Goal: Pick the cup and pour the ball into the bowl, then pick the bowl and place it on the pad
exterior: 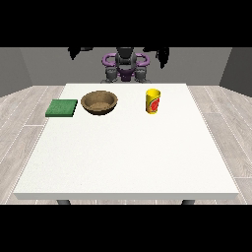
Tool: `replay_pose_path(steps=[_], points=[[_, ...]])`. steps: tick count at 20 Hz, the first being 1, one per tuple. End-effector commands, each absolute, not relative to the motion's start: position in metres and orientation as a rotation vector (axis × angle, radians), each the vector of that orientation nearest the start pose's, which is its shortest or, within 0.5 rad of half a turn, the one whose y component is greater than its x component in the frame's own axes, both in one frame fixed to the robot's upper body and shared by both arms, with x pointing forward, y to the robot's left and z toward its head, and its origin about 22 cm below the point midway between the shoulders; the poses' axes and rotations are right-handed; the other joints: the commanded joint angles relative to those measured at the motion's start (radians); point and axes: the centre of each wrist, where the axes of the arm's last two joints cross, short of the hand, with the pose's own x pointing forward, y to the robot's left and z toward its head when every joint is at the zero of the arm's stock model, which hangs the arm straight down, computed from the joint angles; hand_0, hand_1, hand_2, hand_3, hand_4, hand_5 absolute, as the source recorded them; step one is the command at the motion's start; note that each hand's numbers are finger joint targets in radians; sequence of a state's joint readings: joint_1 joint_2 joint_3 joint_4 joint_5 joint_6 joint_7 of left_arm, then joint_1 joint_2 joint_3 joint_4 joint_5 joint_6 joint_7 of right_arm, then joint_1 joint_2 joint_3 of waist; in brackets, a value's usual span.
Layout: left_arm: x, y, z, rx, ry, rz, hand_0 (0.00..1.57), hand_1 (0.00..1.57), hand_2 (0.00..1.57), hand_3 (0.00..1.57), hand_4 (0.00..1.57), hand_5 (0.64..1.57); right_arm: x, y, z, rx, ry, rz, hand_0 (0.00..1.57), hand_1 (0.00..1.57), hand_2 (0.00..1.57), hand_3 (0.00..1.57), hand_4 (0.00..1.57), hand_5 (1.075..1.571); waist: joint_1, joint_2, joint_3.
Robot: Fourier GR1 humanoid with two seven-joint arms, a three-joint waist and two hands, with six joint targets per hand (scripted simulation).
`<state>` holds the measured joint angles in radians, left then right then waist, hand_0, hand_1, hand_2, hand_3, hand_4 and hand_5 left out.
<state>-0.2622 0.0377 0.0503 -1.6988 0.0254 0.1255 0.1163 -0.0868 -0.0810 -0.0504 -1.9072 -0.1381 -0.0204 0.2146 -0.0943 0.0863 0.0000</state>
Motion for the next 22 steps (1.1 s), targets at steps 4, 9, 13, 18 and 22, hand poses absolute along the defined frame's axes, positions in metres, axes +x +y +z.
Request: replay_pose_path(steps=[4,9,13,18,22], points=[[0.311,0.242,0.064,0.083,-1.92,0.017,0.0,0.0,0.0,0.0,0.53,1.491,0.26,-0.259,0.105,0.076,-1.88,-0.049,0.0,0.0,0.0,0.0,0.69,1.551,-0.01,0.147,-0.0001],[0.319,0.259,0.026,0.095,-1.905,0.013,0.0,0.0,0.0,0.0,0.25,1.475,0.265,-0.279,0.111,0.043,-1.932,-0.02,0.0,0.0,0.0,0.0,0.68,1.555,-0.022,0.189,-0.0003],[0.321,0.27,-0.008,0.099,-1.846,-0.001,0.0,0.0,0.0,0.0,0.0,1.442,0.257,-0.284,0.086,0.08,-1.873,-0.04,0.0,0.0,0.0,0.0,0.66,1.558,-0.031,0.141,-0.0002],[0.332,0.26,-0.028,0.082,-1.784,-0.006,0.0,0.0,0.0,0.0,0.16,1.432,0.26,-0.306,0.073,0.048,-1.793,-0.023,0.0,0.0,0.0,0.0,0.67,1.562,-0.029,0.087,-0.0002],[0.347,0.271,-0.026,0.107,-1.825,0.021,0.0,0.0,0.0,0.0,0.19,1.423,0.275,-0.31,0.089,0.041,-1.864,-0.053,0.0,0.0,0.0,0.0,0.67,1.563,-0.037,0.151,-0.0004]])
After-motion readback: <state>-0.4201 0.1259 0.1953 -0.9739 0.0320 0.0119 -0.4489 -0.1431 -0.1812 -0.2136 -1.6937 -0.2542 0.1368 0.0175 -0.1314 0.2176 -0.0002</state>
